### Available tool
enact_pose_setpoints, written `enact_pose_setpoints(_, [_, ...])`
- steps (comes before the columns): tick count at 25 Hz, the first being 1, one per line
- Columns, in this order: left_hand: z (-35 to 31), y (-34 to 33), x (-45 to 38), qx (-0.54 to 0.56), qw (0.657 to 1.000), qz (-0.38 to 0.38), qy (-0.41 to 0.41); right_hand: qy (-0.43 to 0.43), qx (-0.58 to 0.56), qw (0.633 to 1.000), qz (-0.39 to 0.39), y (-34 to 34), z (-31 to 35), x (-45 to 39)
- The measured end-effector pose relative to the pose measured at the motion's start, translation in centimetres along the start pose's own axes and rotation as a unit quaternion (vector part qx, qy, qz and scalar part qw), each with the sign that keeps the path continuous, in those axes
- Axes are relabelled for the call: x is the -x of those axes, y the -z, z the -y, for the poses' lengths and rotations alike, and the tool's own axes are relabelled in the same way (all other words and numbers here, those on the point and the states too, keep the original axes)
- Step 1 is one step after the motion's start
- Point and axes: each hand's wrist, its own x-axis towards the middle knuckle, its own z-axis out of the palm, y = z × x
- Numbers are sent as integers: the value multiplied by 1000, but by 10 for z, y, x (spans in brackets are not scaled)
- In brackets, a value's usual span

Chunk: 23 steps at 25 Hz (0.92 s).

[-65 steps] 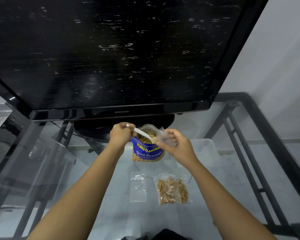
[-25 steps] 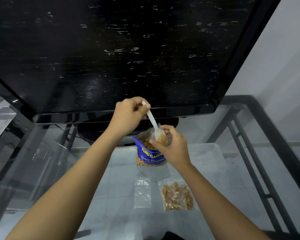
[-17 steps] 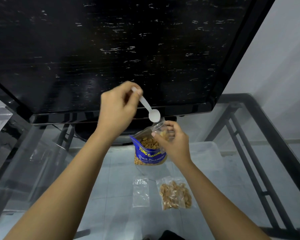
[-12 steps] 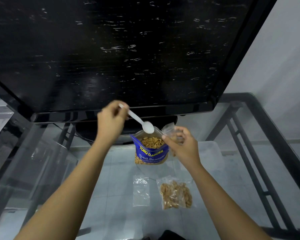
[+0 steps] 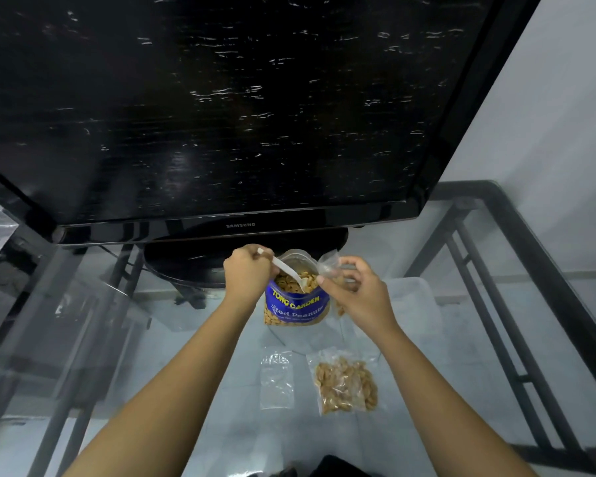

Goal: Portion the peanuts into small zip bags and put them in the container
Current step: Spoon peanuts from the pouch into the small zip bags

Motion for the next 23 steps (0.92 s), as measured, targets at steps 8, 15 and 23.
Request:
enact_pose_setpoints(8, [7,10,-14,156,984,38,74,3,3,999,34,7,7,2])
enact_pose_setpoints(15, [13,43,-29,194,976,28,93,51,138,989,13,11,22,-5])
enact_pose_setpoints(23, [-21,62,-36,216,975,30,49,120,273,954,19,-9,33,-13])
